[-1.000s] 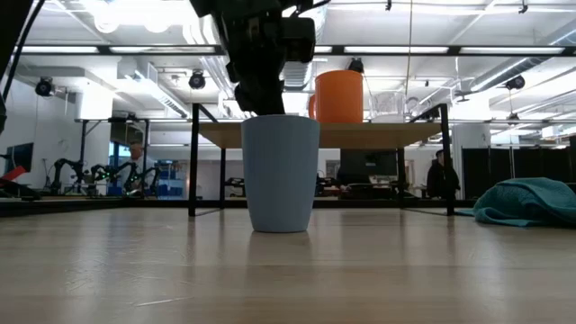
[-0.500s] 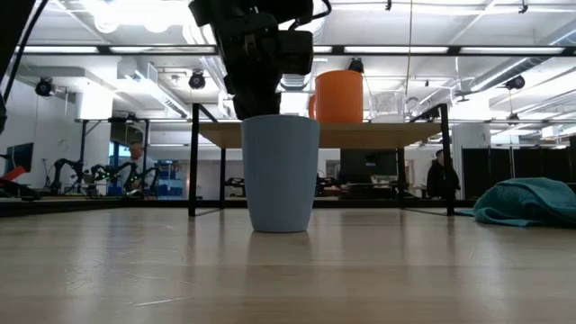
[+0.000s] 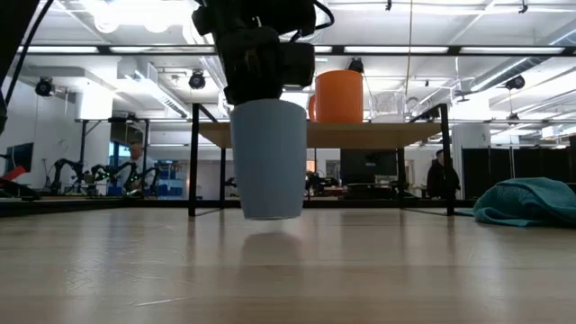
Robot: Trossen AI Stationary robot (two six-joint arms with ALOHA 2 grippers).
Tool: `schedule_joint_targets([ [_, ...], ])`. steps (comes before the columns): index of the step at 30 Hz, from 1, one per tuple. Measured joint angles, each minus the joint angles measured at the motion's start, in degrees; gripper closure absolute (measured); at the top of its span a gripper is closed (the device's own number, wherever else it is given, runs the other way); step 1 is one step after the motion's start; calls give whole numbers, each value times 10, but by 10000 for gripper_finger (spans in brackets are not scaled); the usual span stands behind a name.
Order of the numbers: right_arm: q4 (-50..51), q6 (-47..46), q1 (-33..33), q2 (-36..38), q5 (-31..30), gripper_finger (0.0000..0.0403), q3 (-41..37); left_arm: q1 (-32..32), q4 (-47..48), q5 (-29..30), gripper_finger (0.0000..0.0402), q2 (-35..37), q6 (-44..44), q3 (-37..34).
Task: Stack small to large cups/mugs on shelf
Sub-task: Put the blue mug on the shelf
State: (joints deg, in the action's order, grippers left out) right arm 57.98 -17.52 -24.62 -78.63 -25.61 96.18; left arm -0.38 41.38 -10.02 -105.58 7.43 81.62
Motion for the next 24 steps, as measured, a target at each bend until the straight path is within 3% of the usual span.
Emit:
schedule_joint_targets([
  [6,0,1,0,0,0,365,0,0,52,-11,399,27,9,45],
  [13,0,7,0,0,-4,365,0,23,140,23,400,76,-8,164],
  [16,0,8,0,0,-15,365,0,49,170,68,401,90,-21,215],
  [20,0,6,0,0,-16,365,0,104,228,75,401,92,-35,268],
  [24,0,-3,0,0,-16,365,0,159,261,76,401,92,-50,279],
])
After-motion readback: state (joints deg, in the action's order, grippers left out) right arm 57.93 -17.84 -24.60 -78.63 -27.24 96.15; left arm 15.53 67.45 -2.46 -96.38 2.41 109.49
